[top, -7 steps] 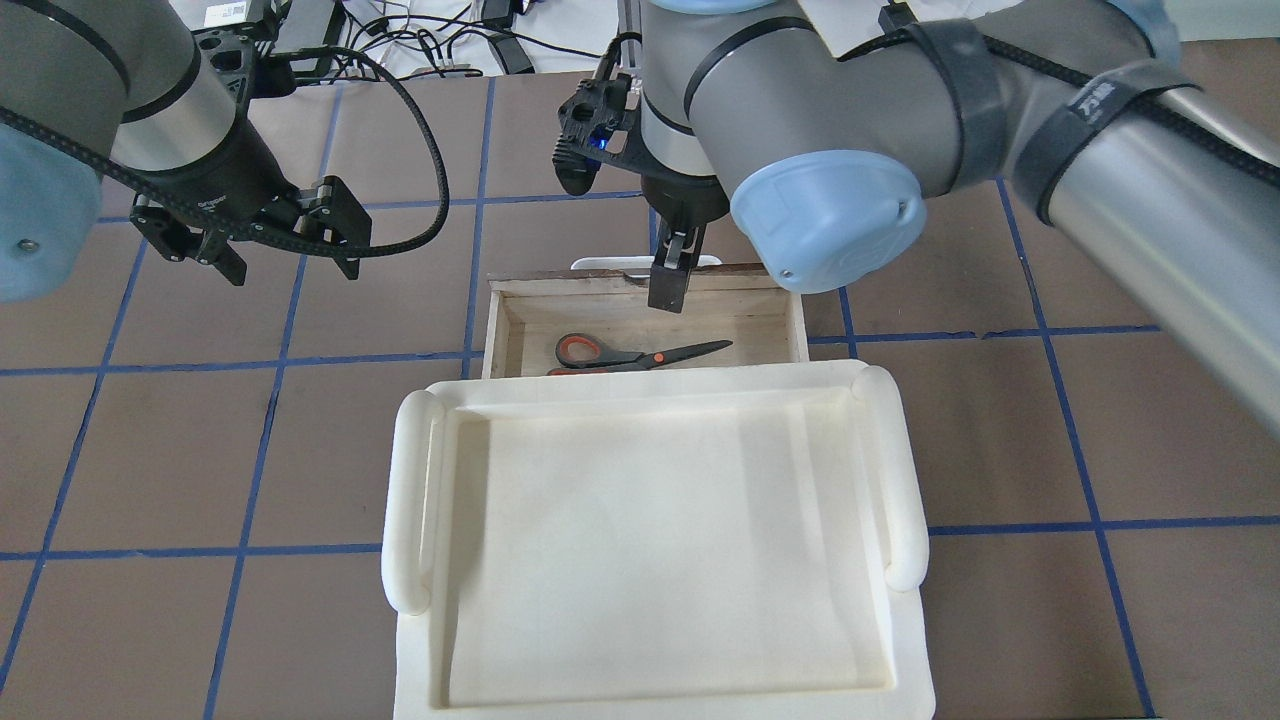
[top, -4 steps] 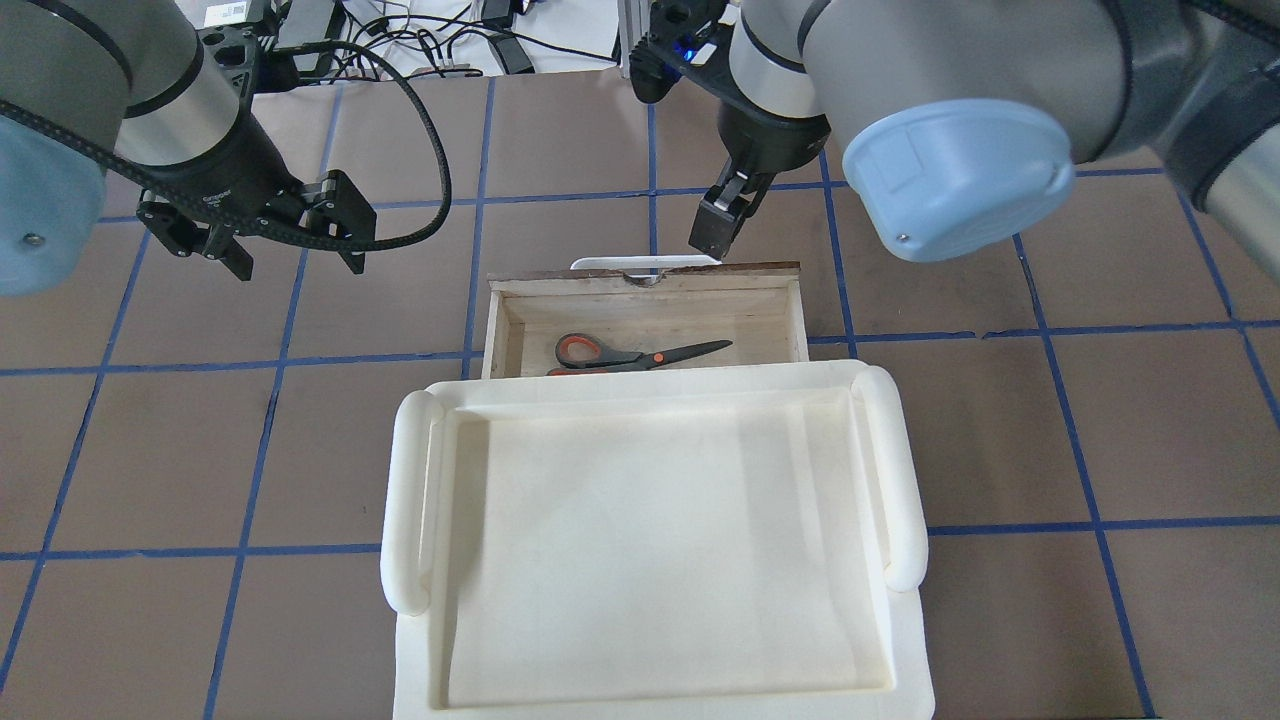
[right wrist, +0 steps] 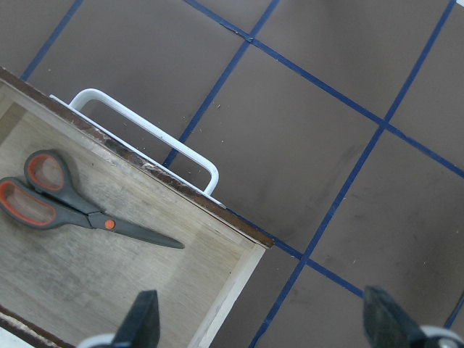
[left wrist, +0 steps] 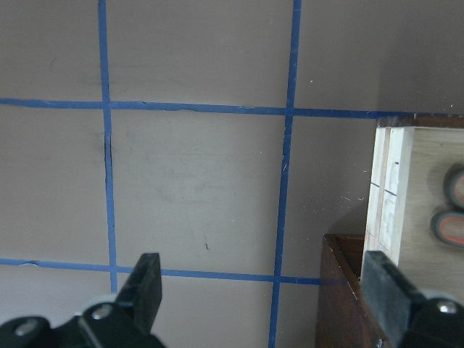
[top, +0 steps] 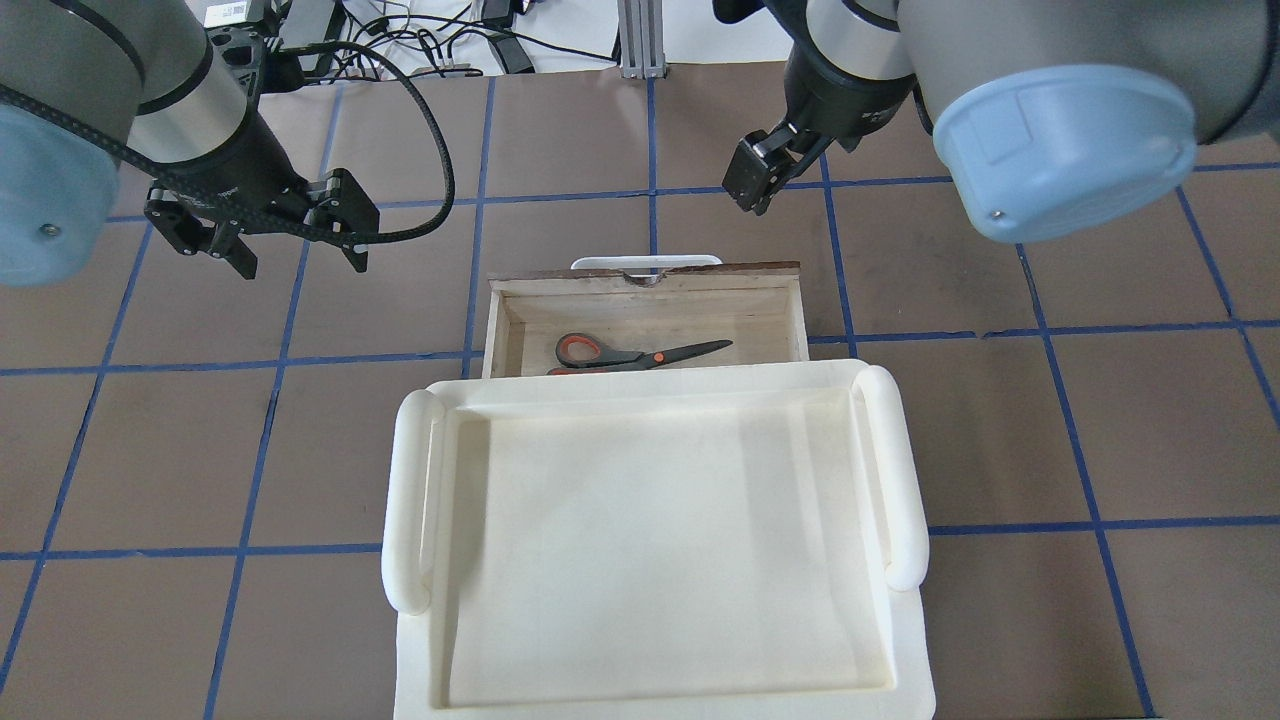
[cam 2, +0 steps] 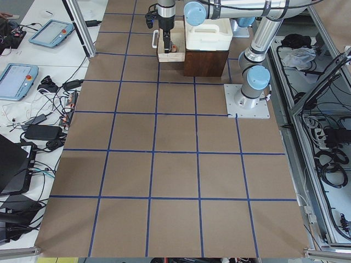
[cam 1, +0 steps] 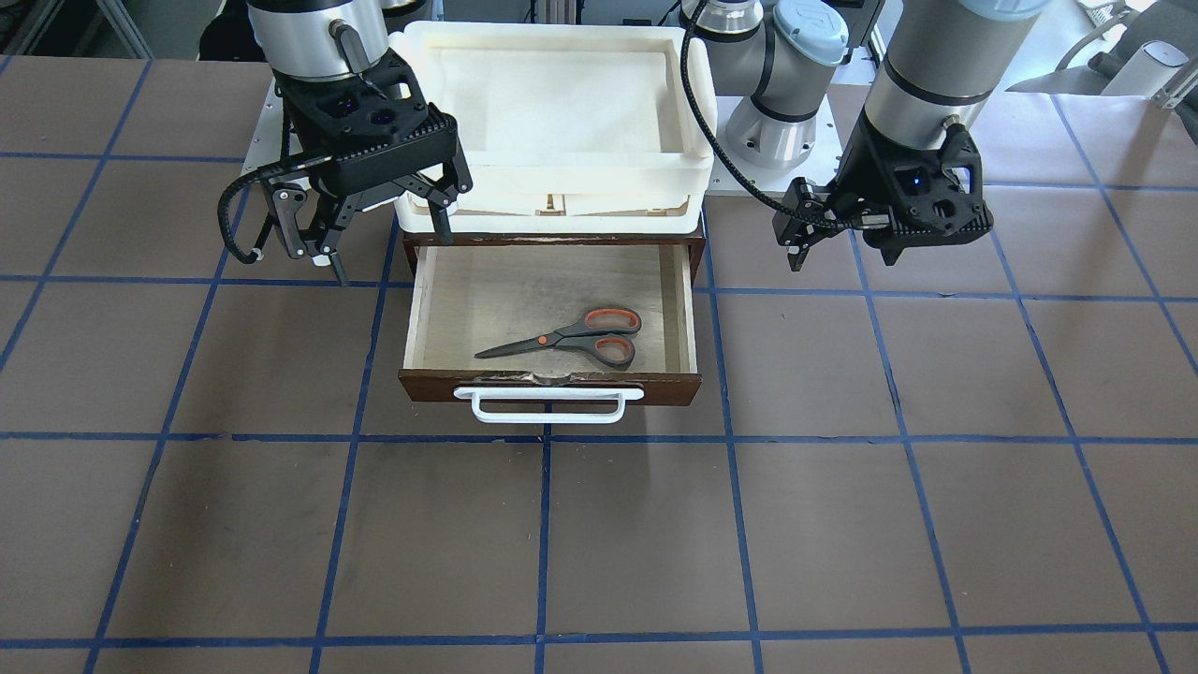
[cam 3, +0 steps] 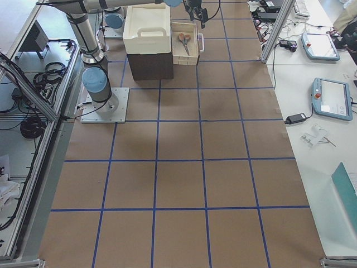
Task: Put scissors in drawer and close it
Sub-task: 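Raise the right gripper out of the drawer and withdraw it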
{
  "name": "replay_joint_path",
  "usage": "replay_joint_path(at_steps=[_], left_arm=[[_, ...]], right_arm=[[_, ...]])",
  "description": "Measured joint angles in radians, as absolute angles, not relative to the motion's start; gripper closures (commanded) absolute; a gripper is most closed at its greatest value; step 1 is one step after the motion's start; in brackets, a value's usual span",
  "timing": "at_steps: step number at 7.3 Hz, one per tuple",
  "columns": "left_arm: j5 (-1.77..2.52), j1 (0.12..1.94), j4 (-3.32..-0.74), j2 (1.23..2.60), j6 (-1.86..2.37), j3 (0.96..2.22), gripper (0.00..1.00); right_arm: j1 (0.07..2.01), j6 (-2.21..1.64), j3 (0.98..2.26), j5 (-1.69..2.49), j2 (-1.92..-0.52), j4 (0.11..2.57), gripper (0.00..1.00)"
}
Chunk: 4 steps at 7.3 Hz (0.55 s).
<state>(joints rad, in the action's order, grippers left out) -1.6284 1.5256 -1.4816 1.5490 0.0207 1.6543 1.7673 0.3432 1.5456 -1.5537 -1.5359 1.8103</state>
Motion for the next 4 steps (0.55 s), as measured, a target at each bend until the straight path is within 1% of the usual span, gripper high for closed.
replay_joint_path(at_steps=[2,4], left_arm=[[-1.627,1.531,-1.426,1.565,0.042,1.657,0.0],[-1.623,1.536,-1.404,1.582,0.042,1.644,0.0]], right_arm=[[1.75,0.238,1.544,-1.549,-1.547,1.801,0.0],[1.694,0.206,1.537,-1.522,-1.571,1.779,0.0]])
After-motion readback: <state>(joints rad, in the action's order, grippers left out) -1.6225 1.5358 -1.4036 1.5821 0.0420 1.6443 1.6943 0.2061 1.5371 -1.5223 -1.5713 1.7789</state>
